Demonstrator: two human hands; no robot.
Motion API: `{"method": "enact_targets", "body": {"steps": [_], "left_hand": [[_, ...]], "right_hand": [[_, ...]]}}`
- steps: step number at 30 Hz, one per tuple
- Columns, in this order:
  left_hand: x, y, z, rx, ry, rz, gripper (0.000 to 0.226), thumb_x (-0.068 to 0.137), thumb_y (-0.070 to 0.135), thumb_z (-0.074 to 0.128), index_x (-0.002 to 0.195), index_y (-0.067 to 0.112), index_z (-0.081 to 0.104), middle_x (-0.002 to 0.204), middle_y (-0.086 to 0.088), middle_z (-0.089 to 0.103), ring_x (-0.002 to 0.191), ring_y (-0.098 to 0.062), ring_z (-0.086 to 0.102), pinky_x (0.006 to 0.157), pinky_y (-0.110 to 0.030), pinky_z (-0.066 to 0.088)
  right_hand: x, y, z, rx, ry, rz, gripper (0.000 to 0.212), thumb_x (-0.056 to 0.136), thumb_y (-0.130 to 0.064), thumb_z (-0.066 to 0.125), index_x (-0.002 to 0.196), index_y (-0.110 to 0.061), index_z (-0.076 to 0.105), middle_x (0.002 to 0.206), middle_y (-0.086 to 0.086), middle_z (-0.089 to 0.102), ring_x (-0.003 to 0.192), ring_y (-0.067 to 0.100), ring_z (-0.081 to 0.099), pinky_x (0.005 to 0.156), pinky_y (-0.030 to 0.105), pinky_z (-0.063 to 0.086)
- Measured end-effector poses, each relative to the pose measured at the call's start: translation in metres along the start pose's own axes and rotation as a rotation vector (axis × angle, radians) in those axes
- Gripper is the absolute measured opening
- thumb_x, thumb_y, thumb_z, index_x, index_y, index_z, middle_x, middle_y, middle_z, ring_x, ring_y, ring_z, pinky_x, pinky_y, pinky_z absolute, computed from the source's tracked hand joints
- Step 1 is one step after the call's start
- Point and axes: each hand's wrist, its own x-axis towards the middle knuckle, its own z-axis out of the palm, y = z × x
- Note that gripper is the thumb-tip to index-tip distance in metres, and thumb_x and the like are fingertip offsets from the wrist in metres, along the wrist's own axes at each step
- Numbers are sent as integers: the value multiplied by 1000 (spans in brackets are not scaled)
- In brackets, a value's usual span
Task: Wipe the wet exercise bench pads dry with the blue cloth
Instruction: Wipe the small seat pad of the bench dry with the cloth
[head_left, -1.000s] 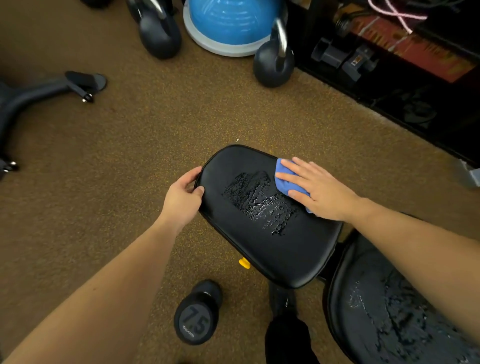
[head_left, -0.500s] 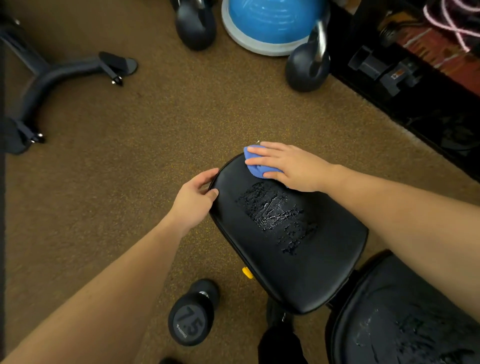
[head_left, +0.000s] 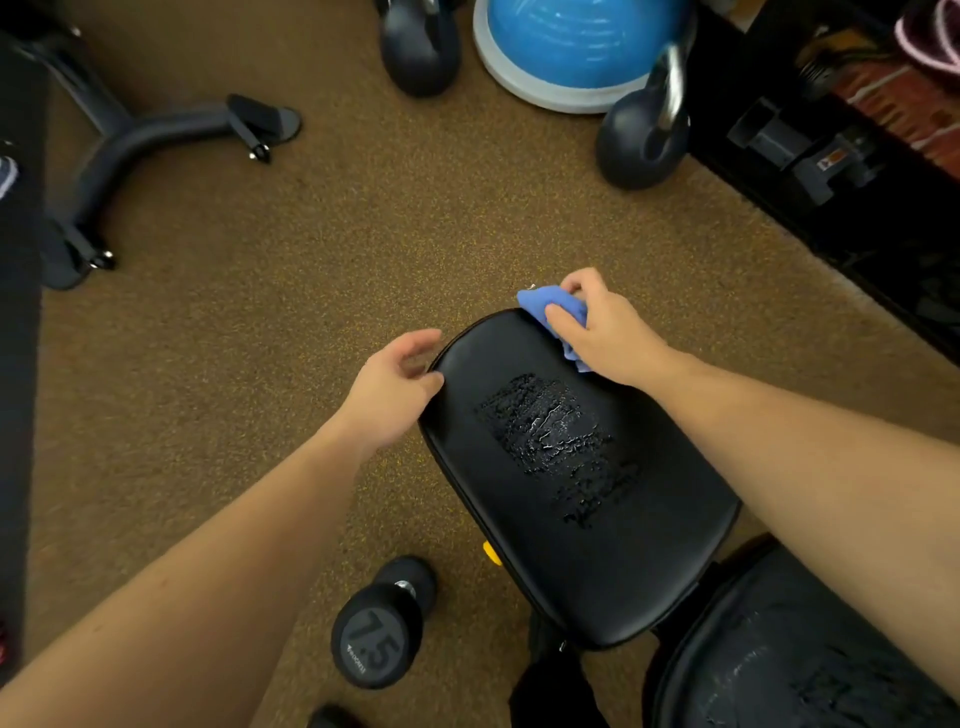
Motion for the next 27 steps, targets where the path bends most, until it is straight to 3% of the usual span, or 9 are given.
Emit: {"method": "enact_targets", "body": {"steps": [2, 4, 8, 11, 13, 15, 18, 21, 27], "left_hand": [[4, 9, 4, 39, 90, 77, 46, 98, 10, 58, 139, 31, 54, 141, 16, 54, 131, -7, 50, 111, -28, 40], [10, 21, 9, 80, 162, 180, 43, 99, 12, 54, 139, 29, 55, 139, 16, 55, 131, -5, 50, 112, -28, 38], [21, 45, 28, 199, 86, 406, 42, 99, 8, 46, 136, 25, 57, 138, 11, 58, 130, -2, 50, 113, -27, 39], [26, 59, 49, 253, -98, 483, 44, 100, 8, 44, 142, 20, 52, 144, 5, 54, 137, -6, 45, 117, -28, 33], [28, 62, 64, 414, -266, 494, 47, 105, 16, 43, 151, 20, 41, 155, 3, 42, 144, -9, 34, 118, -22, 22], [31, 56, 78, 737, -386, 518, 51, 108, 36, 36, 158, 32, 24, 165, 6, 22, 152, -15, 13, 123, -30, 8], [38, 43, 88, 1080, -333, 569, 53, 105, 55, 24, 156, 48, 14, 167, 8, 8, 154, -22, -2, 123, -43, -3], [44, 37, 88, 1109, -266, 595, 53, 104, 56, 23, 156, 46, 19, 166, 7, 13, 153, -25, 3, 122, -45, 0], [40, 29, 76, 1040, -177, 456, 51, 105, 55, 26, 154, 48, 20, 166, 8, 11, 152, -26, 6, 122, -47, 5]], "right_hand": [[-6, 2, -4, -116, -19, -198, 28, 88, -37, 54, 112, -23, 51, 108, -4, 57, 88, 12, 61, 82, 35, 51], [-10, 6, -5, -251, -75, -417, 33, 88, -39, 56, 115, -20, 63, 121, -4, 49, 112, 13, 48, 98, 34, 40], [-17, 7, -5, -437, -94, -553, 34, 89, -38, 70, 123, -35, 69, 123, -7, 48, 118, 16, 33, 102, 32, 24], [-30, 5, -9, -162, -19, -388, 51, 78, -27, 84, 124, -25, 63, 120, -8, 50, 112, 5, 44, 99, 20, 36], [-45, 11, -15, -39, 99, -269, 55, 75, -26, 86, 120, -23, 55, 126, -6, 54, 116, 6, 51, 103, 29, 42], [-64, 21, -18, -9, 164, -175, 56, 81, -30, 80, 127, -21, 49, 139, -2, 51, 127, 9, 48, 109, 35, 39], [-89, 35, -21, -210, -6, 90, 66, 98, -49, 53, 152, -21, 28, 158, 0, 31, 141, 15, 36, 115, 41, 32], [-103, 49, -19, -393, -159, 287, 63, 103, -57, 28, 157, -28, 18, 159, 5, 32, 141, 27, 39, 110, 42, 35], [-109, 53, -18, -367, -114, 317, 56, 103, -56, 27, 154, -30, 25, 154, 4, 39, 136, 28, 44, 105, 40, 35]]}}
